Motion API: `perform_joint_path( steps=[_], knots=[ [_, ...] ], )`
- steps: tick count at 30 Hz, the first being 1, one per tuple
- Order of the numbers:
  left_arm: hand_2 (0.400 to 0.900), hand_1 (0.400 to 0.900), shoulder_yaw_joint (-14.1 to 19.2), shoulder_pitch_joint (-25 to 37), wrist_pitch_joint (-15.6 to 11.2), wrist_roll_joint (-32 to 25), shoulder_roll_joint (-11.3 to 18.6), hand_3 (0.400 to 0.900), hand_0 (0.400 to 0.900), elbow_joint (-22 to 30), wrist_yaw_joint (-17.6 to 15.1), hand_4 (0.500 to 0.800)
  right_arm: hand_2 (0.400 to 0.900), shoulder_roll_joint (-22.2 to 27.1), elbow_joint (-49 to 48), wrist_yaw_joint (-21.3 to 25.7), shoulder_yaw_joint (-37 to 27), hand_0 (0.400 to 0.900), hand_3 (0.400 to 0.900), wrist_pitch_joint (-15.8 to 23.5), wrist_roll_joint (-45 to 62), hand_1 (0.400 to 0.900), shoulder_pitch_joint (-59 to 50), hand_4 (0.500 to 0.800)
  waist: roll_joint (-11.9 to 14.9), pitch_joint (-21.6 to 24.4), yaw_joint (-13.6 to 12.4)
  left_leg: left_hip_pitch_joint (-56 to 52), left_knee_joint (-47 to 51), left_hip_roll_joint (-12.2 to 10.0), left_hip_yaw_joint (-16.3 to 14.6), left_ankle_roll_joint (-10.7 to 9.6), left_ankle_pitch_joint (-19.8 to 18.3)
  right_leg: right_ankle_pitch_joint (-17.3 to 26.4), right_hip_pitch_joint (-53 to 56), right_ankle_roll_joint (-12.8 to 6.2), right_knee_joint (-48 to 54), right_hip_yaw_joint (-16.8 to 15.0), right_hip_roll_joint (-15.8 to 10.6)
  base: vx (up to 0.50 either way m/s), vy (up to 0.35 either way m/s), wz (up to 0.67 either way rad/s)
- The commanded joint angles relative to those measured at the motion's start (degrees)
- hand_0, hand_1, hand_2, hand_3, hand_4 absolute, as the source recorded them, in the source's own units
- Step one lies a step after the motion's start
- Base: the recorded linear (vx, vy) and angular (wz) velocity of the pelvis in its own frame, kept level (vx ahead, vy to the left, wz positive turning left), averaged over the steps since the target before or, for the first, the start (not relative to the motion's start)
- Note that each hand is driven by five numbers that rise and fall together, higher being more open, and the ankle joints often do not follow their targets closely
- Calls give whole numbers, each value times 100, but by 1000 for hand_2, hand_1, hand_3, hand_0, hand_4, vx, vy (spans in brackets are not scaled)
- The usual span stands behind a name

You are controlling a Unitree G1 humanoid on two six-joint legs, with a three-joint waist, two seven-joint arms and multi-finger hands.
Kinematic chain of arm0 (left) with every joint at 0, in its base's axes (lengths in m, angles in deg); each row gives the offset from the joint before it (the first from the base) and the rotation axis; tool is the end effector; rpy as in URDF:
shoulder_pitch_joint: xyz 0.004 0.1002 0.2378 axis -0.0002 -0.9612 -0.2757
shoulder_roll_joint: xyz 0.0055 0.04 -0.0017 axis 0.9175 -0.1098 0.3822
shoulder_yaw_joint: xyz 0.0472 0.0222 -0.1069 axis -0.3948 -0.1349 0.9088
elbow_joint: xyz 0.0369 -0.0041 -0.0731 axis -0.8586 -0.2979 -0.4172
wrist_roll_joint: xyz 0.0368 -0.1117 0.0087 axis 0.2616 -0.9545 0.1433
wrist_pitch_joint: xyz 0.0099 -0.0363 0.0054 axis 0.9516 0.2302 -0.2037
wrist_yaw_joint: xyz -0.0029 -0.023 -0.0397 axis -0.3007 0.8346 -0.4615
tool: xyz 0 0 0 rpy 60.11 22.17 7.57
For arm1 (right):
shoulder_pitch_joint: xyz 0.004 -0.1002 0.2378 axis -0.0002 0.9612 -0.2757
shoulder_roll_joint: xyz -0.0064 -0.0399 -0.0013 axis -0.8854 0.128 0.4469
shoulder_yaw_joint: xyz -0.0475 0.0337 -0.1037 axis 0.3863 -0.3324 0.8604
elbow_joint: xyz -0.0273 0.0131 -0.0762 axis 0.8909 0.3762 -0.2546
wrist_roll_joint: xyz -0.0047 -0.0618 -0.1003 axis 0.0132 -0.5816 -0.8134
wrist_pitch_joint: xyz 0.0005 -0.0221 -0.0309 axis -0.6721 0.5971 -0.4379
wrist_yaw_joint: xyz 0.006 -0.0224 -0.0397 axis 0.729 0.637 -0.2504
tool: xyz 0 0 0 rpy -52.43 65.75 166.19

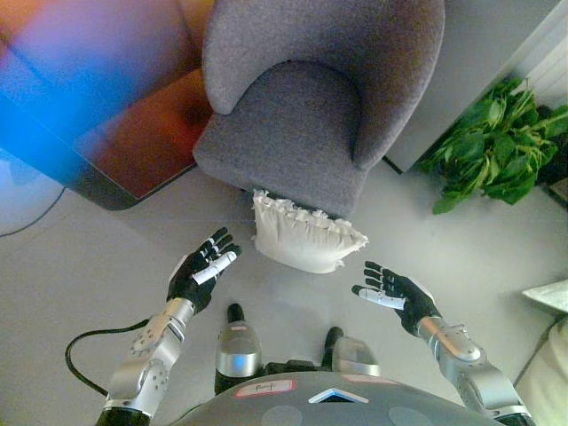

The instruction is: Pick up the pillow and put it on the sofa.

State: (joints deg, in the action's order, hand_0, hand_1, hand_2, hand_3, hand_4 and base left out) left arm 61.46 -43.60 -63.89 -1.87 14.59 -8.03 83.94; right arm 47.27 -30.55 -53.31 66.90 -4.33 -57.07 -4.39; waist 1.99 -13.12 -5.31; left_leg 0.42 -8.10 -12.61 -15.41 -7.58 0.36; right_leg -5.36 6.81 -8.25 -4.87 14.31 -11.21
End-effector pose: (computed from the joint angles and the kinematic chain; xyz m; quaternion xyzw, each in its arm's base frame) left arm 0.1300 0.2298 -0.0210 -0.1492 0.2212 -0.0255 0.9634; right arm 0.1085 -0.2430 -0.0306 -0.0682 0.3390 0.0756 0.9353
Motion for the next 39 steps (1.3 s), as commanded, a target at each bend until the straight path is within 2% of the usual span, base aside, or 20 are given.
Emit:
perform_joint_path(
  steps=[1, 4, 6, 7, 9, 12, 13, 15, 18, 20, 22, 25, 26, 28, 30, 33, 36, 39],
  knots=[
    [900, 900, 325, -38, -277, 75, 518, 900, 900, 498, 266, 800, 900, -48, -380, -43, -292, 900, 900, 132, -318, 900, -190, 800, 307, 464, -173, 1146, -307, 166, 152, 487, 105, 78, 920, -141, -341, 369, -261, 256, 205, 5],
    [900, 900, 333, 11, -222, 162, 589, 900, 900, 493, 335, 800, 900, -129, -246, 54, -194, 900, 900, 186, -709, 900, -270, 800, 393, 558, -178, 850, 1, 609, 123, 793, -101, 768, 538, -408, -1257, 266, -548, 245, 235, 17],
    [900, 900, 329, 40, -207, 254, 639, 900, 900, 478, 351, 800, 900, -176, -277, 181, -114, 900, 900, 189, -907, 900, -298, 800, 337, 573, -151, 555, 225, 813, 154, 974, -254, 1112, -12, -537, -2424, 172, -684, 256, 271, 25],
    [900, 900, 347, 51, -198, 265, 640, 900, 900, 462, 323, 800, 900, -183, -307, 224, -40, 900, 900, 158, -1008, 900, -323, 800, 264, 559, -123, 368, 299, 820, 184, 1012, -322, 1148, -389, -501, -2960, 184, -784, 223, 204, 14],
    [900, 900, 371, 108, -177, 217, 656, 900, 900, 435, 273, 800, 900, -178, -267, 207, 46, 900, 900, 198, -1152, 900, -369, 800, 222, 551, -96, 197, 383, 822, 145, 1019, -358, 1029, -681, -405, -3115, 247, -882, 166, 93, 5],
    [900, 900, 433, 250, -37, 189, 696, 900, 900, 408, 319, 800, 900, -193, -144, 83, 157, 900, 900, 338, -1289, 900, -385, 800, 161, 520, -32, -33, 489, 813, 178, 908, -379, 909, -861, -293, -2445, 442, -870, 167, -98, 16],
    [900, 900, 436, 309, -3, 199, 725, 900, 900, 388, 339, 800, 900, -191, -135, 59, 163, 900, 900, 371, -1290, 900, -376, 800, 145, 488, -10, -9, 462, 754, 123, 897, -280, 1122, -896, -213, -2145, 559, -908, 109, -219, 26],
    [900, 900, 392, 396, 43, 170, 782, 900, 900, 364, 341, 800, 900, -168, -91, 95, 185, 900, 900, 421, -1303, 900, -369, 800, 187, 434, 63, -83, 401, 718, 201, 796, -347, 1541, -977, -340, -1661, 528, -1151, 140, -238, 26],
    [900, 900, 303, 359, 16, 88, 807, 900, 900, 387, 254, 800, 900, -132, -218, 134, 166, 900, 900, 370, -1312, 900, -296, 800, 325, 425, 201, -167, 276, 625, 335, 579, -486, 2282, -1108, -632, -610, 254, -1543, 226, -296, 28],
    [900, 900, 232, 340, -44, 30, 813, 900, 900, 378, 217, 800, 900, -104, -326, 104, 98, 900, 900, 365, -1409, 900, -185, 800, 345, 451, 294, -156, 202, 483, 492, 447, -561, 2570, -1146, -675, 1, -23, -1638, 240, -320, 48],
    [900, 900, 170, 391, -84, -26, 834, 900, 900, 363, 204, 800, 900, -58, -353, 212, 39, 900, 900, 468, -1728, 900, -136, 800, 324, 448, 378, -125, 113, 287, 650, 350, -603, 2676, -1205, -675, 162, -266, -1659, 208, -273, 63],
    [900, 900, 84, 502, -105, -22, 872, 900, 900, 400, 191, 800, 900, 44, -211, 423, -29, 900, 900, 578, -2050, 900, -241, 800, 314, 392, 356, 89, -192, -46, 790, 189, -557, 2119, -1014, -675, 211, -108, -1560, 144, -214, 49],
    [900, 900, 25, 533, -176, 28, 894, 900, 900, 395, 93, 800, 900, 136, -182, 603, -25, 900, 900, 621, -2295, 900, -360, 800, 335, 336, 321, 249, -400, -266, 861, 79, -530, 1924, -981, -675, 183, -57, -1501, 65, -241, 32],
    [900, 900, 13, 608, -212, -132, 973, 900, 900, 424, -1, 800, 900, 324, -234, 885, -2, 900, 900, 584, -2411, 900, -532, 800, 316, 226, 303, 413, -486, -513, 893, -40, -444, 1705, -1030, -675, 83, 19, -1415, -3, -211, 31],
    [900, 900, -3, 705, -347, -157, 1017, 900, 900, 420, 60, 800, 900, 482, -180, 1224, 36, 900, 900, 677, -2788, 900, -776, 800, 284, 77, 276, 596, -497, -689, 886, -135, -336, 1571, -1167, -670, -15, 123, -1381, -136, -140, 28],
    [900, 900, -125, 978, -663, -247, 1156, 900, 900, 495, 79, 800, 900, 770, -118, 1511, 124, 900, 900, 748, -3001, 900, -1328, 800, 181, -297, 288, 1072, -574, -751, 1031, -194, -229, 1460, -1715, -622, -264, 63, -1374, -295, -64, 25],
    [900, 900, -338, 1285, -1016, -423, 1306, 900, 900, 552, 42, 800, 900, 1040, 26, 1850, 272, 900, 900, 811, -3124, 900, -1914, 800, 70, -736, 311, 1758, -1016, -780, 1286, -217, -231, 1306, -2508, -577, -849, -117, -1524, -289, -17, 23],
    [900, 900, -505, 1629, -1228, -523, 1360, 900, 900, 556, -101, 800, 900, 1281, 293, 2105, 367, 900, 900, 770, -3096, 900, -2564, 800, -6, -1042, 284, 2395, -1394, -789, 1481, -236, -262, 1235, -3195, -579, -1243, -276, -1703, -256, -7, 17]
  ],
)
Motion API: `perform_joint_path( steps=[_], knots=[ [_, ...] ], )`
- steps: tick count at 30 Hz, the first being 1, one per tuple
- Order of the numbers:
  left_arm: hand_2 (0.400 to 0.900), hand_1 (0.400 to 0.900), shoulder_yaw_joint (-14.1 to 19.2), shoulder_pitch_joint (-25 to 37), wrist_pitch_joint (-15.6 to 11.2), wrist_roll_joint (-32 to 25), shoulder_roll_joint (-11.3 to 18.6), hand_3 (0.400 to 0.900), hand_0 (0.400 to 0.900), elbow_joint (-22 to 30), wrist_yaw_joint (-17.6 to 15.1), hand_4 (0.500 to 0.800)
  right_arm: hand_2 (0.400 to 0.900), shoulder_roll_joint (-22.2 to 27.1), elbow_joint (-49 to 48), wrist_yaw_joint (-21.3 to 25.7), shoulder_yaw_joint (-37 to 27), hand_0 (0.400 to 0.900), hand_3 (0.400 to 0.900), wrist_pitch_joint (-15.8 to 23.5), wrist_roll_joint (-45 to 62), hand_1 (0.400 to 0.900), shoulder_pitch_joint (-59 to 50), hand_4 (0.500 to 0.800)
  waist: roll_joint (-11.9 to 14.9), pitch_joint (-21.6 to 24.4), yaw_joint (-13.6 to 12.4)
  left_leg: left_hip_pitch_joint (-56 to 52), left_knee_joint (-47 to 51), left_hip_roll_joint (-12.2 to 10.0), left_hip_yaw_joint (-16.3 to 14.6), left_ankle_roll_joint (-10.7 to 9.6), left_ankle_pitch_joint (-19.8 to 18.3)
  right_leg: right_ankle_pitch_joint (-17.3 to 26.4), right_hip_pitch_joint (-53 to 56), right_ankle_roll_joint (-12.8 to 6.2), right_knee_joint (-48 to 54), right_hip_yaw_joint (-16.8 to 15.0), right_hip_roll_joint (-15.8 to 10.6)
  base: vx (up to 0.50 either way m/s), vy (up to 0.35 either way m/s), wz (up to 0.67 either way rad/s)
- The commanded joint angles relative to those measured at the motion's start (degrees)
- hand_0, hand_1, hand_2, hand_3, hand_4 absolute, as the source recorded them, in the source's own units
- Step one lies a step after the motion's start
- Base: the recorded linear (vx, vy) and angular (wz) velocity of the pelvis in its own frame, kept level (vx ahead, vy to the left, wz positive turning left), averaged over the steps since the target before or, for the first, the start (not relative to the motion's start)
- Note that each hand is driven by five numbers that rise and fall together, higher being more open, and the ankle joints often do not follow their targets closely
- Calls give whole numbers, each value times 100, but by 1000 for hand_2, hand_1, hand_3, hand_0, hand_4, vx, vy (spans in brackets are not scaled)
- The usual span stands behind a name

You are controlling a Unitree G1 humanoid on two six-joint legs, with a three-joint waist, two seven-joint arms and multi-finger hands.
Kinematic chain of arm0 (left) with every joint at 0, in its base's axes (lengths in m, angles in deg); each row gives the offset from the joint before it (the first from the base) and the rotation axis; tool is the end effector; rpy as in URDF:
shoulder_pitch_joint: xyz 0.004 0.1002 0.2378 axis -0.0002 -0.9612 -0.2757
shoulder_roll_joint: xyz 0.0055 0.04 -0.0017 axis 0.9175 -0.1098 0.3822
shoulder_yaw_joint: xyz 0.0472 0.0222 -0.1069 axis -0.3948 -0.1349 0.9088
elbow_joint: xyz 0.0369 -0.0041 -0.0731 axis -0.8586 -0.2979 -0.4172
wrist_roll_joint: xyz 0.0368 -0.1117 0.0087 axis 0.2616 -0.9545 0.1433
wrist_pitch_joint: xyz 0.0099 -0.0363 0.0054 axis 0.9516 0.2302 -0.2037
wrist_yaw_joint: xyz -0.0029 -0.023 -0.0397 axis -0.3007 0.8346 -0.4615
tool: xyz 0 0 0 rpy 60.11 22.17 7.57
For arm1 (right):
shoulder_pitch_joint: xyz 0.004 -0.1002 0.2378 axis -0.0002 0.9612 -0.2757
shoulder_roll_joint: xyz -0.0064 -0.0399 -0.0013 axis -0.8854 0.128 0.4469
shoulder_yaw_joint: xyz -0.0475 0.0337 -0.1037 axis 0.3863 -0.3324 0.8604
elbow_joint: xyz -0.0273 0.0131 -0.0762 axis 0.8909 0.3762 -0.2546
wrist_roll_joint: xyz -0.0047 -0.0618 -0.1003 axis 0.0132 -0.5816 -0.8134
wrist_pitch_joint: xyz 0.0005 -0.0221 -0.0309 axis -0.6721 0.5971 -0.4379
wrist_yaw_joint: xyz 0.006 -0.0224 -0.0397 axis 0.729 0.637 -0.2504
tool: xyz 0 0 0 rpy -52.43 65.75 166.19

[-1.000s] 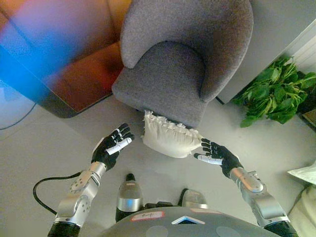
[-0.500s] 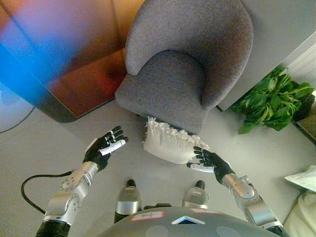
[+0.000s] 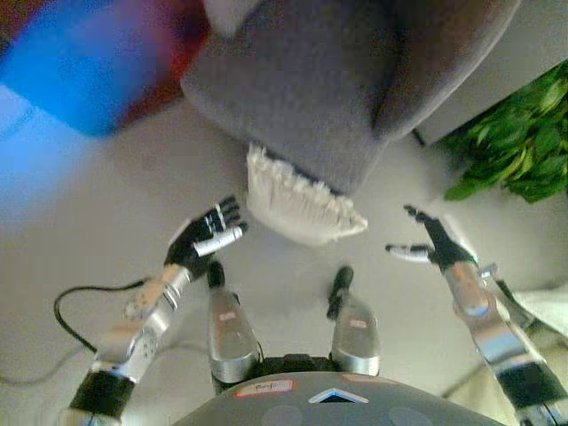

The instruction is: Pick up the pillow and put it on the sofa.

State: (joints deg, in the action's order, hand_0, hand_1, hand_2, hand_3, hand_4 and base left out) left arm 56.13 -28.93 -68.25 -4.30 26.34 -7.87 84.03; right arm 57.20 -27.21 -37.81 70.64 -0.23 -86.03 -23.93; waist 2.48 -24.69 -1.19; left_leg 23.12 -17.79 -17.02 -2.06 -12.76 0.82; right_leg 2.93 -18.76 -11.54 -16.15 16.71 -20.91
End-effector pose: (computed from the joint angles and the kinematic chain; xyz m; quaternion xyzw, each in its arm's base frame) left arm 0.1963 0.2405 0.0300 -0.0589 0.1064 -0.1110 0.9863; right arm 0.1995 -0.2608 0.0245 -0.4410 0.1208 -0.0020 0.8894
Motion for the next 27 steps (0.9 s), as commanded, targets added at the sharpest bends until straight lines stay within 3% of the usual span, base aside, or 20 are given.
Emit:
perform_joint_path(
  steps=[1, 7, 12, 20, 26, 27],
  knots=[
    [900, 900, -5, 247, -816, -288, 188, 900, 900, 531, -135, 800, 900, 321, 40, 617, 18, 900, 900, 372, -169, 900, -757, 800, -67, 74, -135, 269, -515, -334, 192, 287, -329, 382, -789, -252, -205, -554, -752, -240, -19, 13],
    [900, 900, -139, 702, -1086, -213, 110, 900, 900, 476, -339, 800, 900, 413, 259, 716, 101, 900, 900, 328, -77, 900, -1670, 800, -155, -296, -207, 1203, -1018, -290, 276, 304, -391, 218, -1814, -242, -858, -718, -816, -197, -12, 11],
    [900, 900, -197, 1010, -1116, -153, 34, 900, 900, 497, -445, 800, 900, 395, 350, 758, 71, 900, 900, 321, 108, 900, -2114, 800, -257, -443, -229, 1906, -1452, -274, 302, 311, -487, 35, -2539, -203, -1450, -789, -835, -141, -9, 14],
    [900, 900, -167, 1254, -1271, -158, -19, 900, 900, 457, -350, 800, 900, 359, 529, 1039, 72, 900, 900, 208, 142, 900, -2776, 800, -413, -510, -254, 2944, -2413, -196, 345, 391, -809, -339, -3632, -85, -2723, -993, -888, -62, 9, 13],
    [900, 900, -53, 1260, -1213, -293, -62, 900, 900, 507, -218, 800, 900, 353, 528, 946, 17, 900, 900, 164, 114, 900, -2953, 800, -494, -510, -271, 3524, -3048, -138, 471, 423, -992, -521, -4271, -35, -3433, -1202, -929, 26, 13, 11],
    [900, 900, -48, 1250, -1203, -309, -74, 900, 900, 507, -196, 800, 900, 337, 538, 950, 10, 900, 900, 167, 120, 900, -2967, 800, -502, -506, -282, 3529, -3202, -164, 488, 390, -1198, -719, -4298, -84, -3623, -1224, -943, 96, -5, 7]
  ],
)
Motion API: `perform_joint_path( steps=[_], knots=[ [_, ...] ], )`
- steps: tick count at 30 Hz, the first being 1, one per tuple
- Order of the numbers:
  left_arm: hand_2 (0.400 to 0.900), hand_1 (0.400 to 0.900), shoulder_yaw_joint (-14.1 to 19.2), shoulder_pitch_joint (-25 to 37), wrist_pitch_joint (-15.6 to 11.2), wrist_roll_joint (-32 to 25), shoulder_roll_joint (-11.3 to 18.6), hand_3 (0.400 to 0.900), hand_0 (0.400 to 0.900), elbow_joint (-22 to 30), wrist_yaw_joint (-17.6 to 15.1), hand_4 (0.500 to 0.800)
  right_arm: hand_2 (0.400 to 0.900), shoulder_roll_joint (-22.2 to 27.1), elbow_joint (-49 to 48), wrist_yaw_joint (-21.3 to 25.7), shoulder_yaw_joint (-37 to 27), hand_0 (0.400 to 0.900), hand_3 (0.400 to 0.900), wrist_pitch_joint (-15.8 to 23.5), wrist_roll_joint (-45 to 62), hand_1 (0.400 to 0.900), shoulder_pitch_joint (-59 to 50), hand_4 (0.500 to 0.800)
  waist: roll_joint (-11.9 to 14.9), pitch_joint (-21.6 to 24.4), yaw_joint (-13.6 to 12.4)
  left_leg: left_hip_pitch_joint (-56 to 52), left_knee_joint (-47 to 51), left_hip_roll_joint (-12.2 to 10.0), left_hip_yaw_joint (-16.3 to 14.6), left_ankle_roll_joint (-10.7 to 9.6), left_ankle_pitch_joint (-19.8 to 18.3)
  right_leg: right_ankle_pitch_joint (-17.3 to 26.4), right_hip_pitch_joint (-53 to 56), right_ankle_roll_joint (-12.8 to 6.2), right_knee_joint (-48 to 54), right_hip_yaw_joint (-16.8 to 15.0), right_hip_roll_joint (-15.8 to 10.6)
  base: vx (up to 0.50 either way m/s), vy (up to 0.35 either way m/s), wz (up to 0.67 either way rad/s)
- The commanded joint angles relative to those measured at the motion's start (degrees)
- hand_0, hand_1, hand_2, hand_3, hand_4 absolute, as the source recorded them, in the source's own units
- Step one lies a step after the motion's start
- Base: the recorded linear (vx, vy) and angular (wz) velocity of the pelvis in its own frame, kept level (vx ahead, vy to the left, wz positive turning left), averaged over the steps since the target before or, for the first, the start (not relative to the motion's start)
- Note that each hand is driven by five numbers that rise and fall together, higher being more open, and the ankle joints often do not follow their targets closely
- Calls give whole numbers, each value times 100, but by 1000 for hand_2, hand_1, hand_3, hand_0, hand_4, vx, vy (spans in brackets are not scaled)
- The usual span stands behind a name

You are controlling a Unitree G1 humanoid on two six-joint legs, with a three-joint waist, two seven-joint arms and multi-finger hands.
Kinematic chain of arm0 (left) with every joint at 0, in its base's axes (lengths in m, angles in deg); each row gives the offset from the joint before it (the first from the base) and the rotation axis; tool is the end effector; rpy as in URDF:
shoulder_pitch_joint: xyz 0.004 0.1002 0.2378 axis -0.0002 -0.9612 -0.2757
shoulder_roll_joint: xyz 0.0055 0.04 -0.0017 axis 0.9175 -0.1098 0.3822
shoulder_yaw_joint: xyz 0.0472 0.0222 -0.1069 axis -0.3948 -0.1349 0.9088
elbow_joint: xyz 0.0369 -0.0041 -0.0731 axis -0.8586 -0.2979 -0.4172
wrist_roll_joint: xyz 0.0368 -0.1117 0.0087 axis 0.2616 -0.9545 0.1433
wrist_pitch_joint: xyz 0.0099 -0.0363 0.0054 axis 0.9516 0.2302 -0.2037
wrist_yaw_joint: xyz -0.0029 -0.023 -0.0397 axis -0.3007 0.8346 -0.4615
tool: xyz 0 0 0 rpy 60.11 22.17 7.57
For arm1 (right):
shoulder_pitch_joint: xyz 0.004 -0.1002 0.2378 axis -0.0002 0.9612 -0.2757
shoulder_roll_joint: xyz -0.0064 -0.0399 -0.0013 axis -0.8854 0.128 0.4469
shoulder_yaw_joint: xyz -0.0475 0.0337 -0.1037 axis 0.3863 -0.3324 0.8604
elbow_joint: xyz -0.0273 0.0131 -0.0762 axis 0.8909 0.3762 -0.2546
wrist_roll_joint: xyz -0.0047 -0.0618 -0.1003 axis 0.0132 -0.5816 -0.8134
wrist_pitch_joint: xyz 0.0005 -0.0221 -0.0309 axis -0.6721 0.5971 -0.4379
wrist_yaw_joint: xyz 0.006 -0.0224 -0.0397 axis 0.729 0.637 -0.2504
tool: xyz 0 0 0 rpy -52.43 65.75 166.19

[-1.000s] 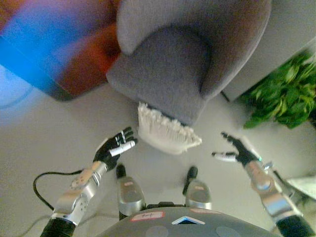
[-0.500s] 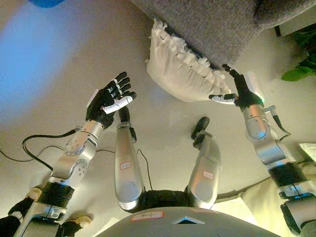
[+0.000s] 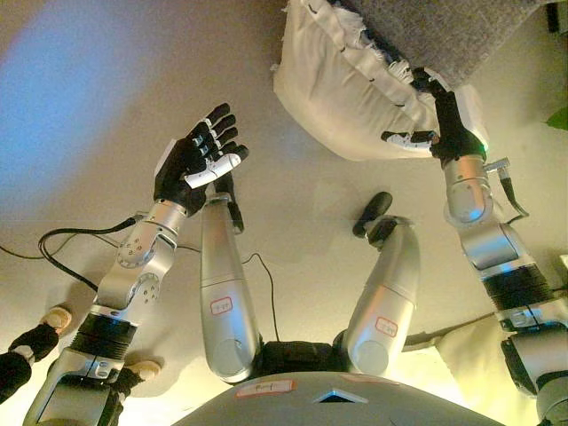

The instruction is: Pick up the pillow and put it on the sofa.

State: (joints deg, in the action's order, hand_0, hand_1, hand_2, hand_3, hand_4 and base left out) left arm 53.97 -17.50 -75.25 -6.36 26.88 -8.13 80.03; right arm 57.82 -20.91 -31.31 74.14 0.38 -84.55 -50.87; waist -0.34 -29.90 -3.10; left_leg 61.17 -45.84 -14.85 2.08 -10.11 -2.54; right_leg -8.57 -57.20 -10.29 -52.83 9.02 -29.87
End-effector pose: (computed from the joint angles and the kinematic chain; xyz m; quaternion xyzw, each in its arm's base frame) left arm 0.2386 0.2251 0.0721 -0.0621 -0.0306 -0.1177 0.9906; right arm 0.2942 -0.2357 0.1121 -0.4417 -0.0782 -0.0786 0.8903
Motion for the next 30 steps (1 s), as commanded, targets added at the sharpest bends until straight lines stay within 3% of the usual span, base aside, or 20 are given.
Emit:
perform_joint_path(
  steps=[1, 8, 13, 22, 30],
  knots=[
    [900, 900, 168, 116, -503, -128, -140, 900, 900, 522, 218, 800, 900, 252, -52, 335, -349, 900, 900, 116, -33, 900, -310, 800, -220, 15, -97, -191, -501, -378, 98, 131, -892, 402, -547, -200, -66, -477, -51, 101, -9, 6],
    [900, 900, 188, 93, -469, -147, -181, 900, 900, 524, 328, 800, 900, 158, 222, 517, -348, 900, 900, 30, -160, 900, -603, 800, -221, 13, -184, 282, -1332, -322, 303, 179, -1187, 116, -1101, -147, -895, -630, -77, 33, 8, 8],
    [900, 900, 215, 28, -376, -158, -196, 900, 900, 523, 370, 800, 900, 84, 405, 296, -288, 900, 900, -197, -157, 900, -786, 800, -239, 13, -255, 527, -1938, -287, 424, 187, -1409, -176, -1359, -96, -1468, -765, -117, 67, 20, 10],
    [900, 900, 207, -34, -186, -140, -243, 900, 900, 425, 522, 800, 900, -5, 1040, 344, -202, 900, 900, -459, -39, 900, -1198, 800, -308, 13, -392, 809, -2751, -234, 657, 133, -1678, -575, -1599, -44, -2209, -996, -183, 68, 19, 11],
    [900, 900, 139, 83, -77, -157, -261, 900, 900, 366, 511, 800, 900, 0, 1801, -121, 224, 900, 900, -1078, 151, 900, -2039, 800, -418, 12, -513, 934, -3037, -130, 743, 91, -1774, -632, -1796, -9, -2439, -1162, -216, 17, 40, 6]
  ],
)
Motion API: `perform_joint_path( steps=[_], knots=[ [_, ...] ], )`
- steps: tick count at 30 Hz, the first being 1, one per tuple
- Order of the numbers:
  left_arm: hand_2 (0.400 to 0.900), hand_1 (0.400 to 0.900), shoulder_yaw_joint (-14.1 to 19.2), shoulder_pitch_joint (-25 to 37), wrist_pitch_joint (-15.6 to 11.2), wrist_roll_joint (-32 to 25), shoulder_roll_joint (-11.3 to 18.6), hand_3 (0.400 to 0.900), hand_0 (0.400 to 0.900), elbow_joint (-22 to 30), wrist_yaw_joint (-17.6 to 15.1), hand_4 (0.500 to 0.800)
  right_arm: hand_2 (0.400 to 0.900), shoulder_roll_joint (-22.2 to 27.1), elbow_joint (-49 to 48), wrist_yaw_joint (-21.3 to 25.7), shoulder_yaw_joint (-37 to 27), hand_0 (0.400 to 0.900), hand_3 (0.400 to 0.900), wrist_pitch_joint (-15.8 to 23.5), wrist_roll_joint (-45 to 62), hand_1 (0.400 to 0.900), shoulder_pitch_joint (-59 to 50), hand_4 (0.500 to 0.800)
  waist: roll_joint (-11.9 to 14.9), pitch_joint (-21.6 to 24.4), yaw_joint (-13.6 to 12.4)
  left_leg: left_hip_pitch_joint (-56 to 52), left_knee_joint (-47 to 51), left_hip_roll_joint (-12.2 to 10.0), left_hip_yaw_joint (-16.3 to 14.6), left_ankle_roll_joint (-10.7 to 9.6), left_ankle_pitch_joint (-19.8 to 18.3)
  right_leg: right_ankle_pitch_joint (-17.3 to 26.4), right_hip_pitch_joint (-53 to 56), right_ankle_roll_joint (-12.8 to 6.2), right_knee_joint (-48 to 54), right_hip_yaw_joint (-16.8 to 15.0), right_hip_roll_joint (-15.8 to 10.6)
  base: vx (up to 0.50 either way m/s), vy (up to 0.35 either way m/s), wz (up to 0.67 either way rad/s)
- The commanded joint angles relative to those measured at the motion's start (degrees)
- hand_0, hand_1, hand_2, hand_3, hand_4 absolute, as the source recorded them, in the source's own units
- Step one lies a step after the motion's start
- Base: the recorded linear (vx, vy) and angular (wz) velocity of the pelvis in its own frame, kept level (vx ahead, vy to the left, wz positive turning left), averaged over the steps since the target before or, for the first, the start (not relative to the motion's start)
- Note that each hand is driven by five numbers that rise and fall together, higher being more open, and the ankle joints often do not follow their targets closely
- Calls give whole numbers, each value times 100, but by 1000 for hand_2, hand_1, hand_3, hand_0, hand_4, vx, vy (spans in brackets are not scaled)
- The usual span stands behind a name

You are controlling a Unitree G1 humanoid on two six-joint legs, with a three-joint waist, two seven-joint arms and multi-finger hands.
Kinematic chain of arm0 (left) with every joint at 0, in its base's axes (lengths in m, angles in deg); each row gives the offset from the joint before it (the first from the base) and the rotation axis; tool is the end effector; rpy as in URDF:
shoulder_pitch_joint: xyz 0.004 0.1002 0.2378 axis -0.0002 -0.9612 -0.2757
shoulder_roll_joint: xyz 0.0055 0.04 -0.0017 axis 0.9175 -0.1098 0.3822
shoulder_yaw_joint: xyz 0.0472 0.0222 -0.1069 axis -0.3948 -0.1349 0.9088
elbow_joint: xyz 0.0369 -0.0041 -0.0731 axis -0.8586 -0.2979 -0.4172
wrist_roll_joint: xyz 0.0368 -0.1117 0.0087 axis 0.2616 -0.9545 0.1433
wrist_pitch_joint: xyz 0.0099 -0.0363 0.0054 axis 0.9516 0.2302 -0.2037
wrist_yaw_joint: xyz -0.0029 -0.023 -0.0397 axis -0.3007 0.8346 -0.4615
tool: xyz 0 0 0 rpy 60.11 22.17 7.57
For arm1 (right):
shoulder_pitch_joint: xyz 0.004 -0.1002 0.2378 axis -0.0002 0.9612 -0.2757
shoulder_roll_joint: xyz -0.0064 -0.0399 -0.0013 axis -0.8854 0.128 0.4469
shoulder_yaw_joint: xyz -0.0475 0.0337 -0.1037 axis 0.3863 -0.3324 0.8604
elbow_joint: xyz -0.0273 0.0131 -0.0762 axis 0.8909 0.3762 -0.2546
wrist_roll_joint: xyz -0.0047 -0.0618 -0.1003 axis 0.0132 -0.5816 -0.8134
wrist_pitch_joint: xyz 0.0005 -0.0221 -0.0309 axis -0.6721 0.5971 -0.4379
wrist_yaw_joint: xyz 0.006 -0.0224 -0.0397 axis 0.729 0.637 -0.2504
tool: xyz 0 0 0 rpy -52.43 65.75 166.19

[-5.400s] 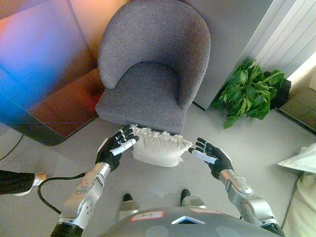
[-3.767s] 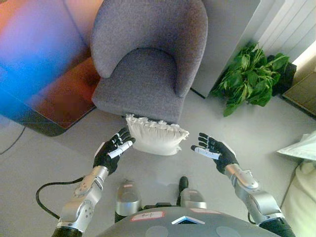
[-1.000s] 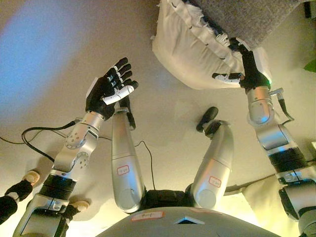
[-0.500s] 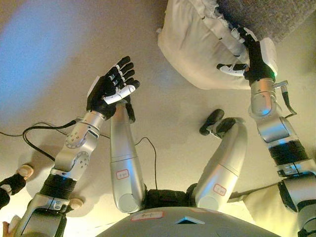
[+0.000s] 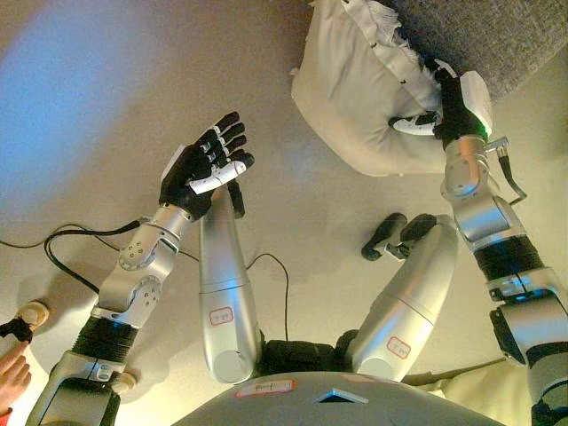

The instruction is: Pick up the pillow and put it on the sofa.

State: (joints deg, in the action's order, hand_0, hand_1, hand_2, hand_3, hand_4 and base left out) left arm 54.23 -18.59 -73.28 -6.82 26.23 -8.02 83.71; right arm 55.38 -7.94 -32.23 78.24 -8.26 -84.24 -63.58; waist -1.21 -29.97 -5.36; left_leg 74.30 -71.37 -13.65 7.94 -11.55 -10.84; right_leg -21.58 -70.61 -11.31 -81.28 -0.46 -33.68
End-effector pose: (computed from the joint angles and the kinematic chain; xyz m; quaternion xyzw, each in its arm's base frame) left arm 0.2351 0.2246 0.0661 -0.0711 -0.0093 -0.1465 0.9866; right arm 0.3326 -0.2326 0.1260 -0.4560 -0.0031 -0.1176 0.8822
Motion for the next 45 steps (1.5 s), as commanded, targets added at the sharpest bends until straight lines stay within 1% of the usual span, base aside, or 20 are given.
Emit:
perform_joint_path(
  steps=[1, 3, 4, 5, 6, 8, 12, 15, 17, 24, 27, 29, 33, 38, 39, 40, 41, 43, 45],
  knots=[
    [900, 900, 113, 214, -245, -103, -212, 900, 900, 349, 154, 800, 900, 235, 620, -112, -136, 900, 900, -304, 233, 900, -864, 800, -334, 18, -309, -373, -500, -232, 158, 233, -947, 681, -463, 99, 409, -216, 157, 11, 24, 5],
    [900, 900, 122, 249, -184, -105, -209, 900, 900, 357, 174, 800, 900, 232, 785, -186, -79, 900, 900, -398, 337, 900, -1009, 800, -343, 18, -334, -373, -508, -226, 150, 230, -950, 690, -464, 101, 417, -213, 136, 8, 13, 4],
    [900, 900, 117, 258, -156, -106, -204, 900, 900, 367, 197, 800, 794, 220, 897, -245, -23, 794, 794, -463, 407, 794, -1112, 736, -354, 18, -354, -369, -514, -235, 150, 222, -941, 703, -465, 108, 420, -217, 120, 8, 20, 3],
    [900, 900, 111, 262, -144, -97, -222, 900, 900, 357, 206, 800, 480, 191, 1000, -269, 30, 480, 480, -535, 494, 480, -1215, 548, -362, 18, -373, -383, -516, -234, 145, 220, -937, 712, -461, 117, 415, -222, 114, 9, 23, 3],
    [900, 900, 103, 267, -135, -122, -217, 900, 900, 364, 208, 800, 400, 188, 1051, -275, 64, 400, 400, -610, 553, 400, -1282, 500, -373, 18, -386, -391, -506, -235, 136, 220, -921, 722, -452, 122, 418, -222, 101, 0, 0, 0],
    [900, 900, 95, 270, -115, -120, -237, 900, 900, 371, 207, 800, 400, 152, 1157, -298, 98, 400, 400, -738, 549, 400, -1396, 500, -383, 18, -417, -408, -506, -220, 124, 222, -904, 733, -430, 129, 420, -206, 92, 0, 0, 0],
    [900, 900, 59, 257, -113, -95, -273, 900, 900, 381, 208, 800, 400, 105, 1353, -262, 197, 400, 400, -782, 507, 400, -1565, 500, -396, 18, -471, -459, -504, -205, 119, 226, -885, 736, -360, 152, 425, -168, 69, 0, 0, 0],
    [900, 900, 30, 221, -96, -105, -277, 900, 900, 421, 138, 800, 400, 74, 1399, -219, 221, 400, 400, -852, 484, 400, -1633, 500, -404, 18, -506, -472, -553, -190, 131, 228, -880, 713, -319, 169, 376, -160, 70, 0, 0, 0],
    [900, 900, 21, 225, -94, -102, -286, 900, 900, 413, 161, 800, 400, 55, 1444, -190, 240, 400, 400, -860, 488, 400, -1691, 500, -407, 18, -522, -479, -563, -181, 139, 238, -882, 695, -302, 178, 359, -147, 75, 0, 0, 0],
    [900, 900, -54, 182, -203, -78, -318, 900, 900, 455, 82, 800, 400, 35, 1416, -104, 233, 400, 400, -701, 495, 400, -1711, 500, -439, 18, -540, -531, -479, -185, 74, 271, -885, 686, -181, 200, 473, -36, 83, -5, 5, -4],
    [900, 900, -66, 162, -237, -67, -323, 900, 900, 459, 68, 800, 400, 48, 1340, -80, 230, 400, 400, -552, 509, 400, -1704, 500, -436, 18, -537, -577, -412, -200, 37, 282, -869, 708, -110, 208, 553, 13, 95, -8, 4, -5],
    [900, 900, -77, 167, -261, -77, -336, 900, 900, 478, -7, 800, 400, 66, 1197, -66, 202, 400, 400, -462, 483, 400, -1707, 500, -437, 18, -525, -650, -295, -230, -13, 283, -845, 731, -22, 200, 658, 60, 103, -16, 5, -4],
    [900, 900, -55, 125, -297, -119, -332, 900, 900, 500, -45, 800, 400, 104, 896, 1, 156, 400, 400, -284, 423, 400, -1638, 500, -434, 18, -513, -858, 12, -284, -127, 302, -765, 814, 183, 189, 910, 175, 117, -5, -2, -1],
    [900, 900, 22, 16, -329, -188, -384, 900, 900, 538, -198, 800, 400, 103, 120, 16, 40, 400, 400, -100, 85, 400, -1377, 500, -383, 18, -455, -1471, 891, -424, -331, 295, -469, 1142, 777, 133, 1652, 390, 215, -19, -19, -5],
    [900, 900, 21, 10, -328, -192, -384, 900, 900, 539, -206, 800, 400, 102, 94, 8, 31, 400, 400, -90, 56, 400, -1358, 500, -385, 18, -456, -1511, 941, -430, -341, 295, -449, 1160, 820, 133, 1696, 409, 220, -27, -27, -4],
    [900, 900, 52, -4, -324, -245, -401, 900, 900, 539, -319, 800, 400, 133, -126, 21, -12, 400, 400, -5, -48, 400, -1268, 500, -363, 18, -432, -1715, 1234, -444, -397, 292, -345, 1254, 1030, 115, 1946, 480, 254, -109, -24, -3],
    [900, 900, 108, 10, -282, -280, -417, 900, 900, 550, -402, 800, 400, 165, -347, 13, -68, 400, 400, 27, -159, 400, -1218, 500, -337, 18, -411, -1845, 1687, -442, -450, 329, -11, 1535, 1181, 154, 2354, 559, 296, -124, -35, -4],
    [900, 900, 179, -3, -237, -353, -427, 900, 900, 547, -519, 800, 400, 218, -676, 12, -164, 400, 400, 105, -278, 400, -1088, 500, -303, 18, -386, -2221, 2208, -465, -516, 340, 183, 1673, 1556, 133, 2796, 657, 350, -80, -38, -2],
    [900, 900, 257, 2, -182, -291, -434, 900, 900, 550, -561, 800, 400, 258, -1044, 67, -297, 400, 400, 206, -384, 400, -890, 500, -244, 18, -361, -2580, 2701, -459, -550, 358, 359, 1804, 1920, 102, 3225, 735, 377, -37, -48, 0]
  ],
)
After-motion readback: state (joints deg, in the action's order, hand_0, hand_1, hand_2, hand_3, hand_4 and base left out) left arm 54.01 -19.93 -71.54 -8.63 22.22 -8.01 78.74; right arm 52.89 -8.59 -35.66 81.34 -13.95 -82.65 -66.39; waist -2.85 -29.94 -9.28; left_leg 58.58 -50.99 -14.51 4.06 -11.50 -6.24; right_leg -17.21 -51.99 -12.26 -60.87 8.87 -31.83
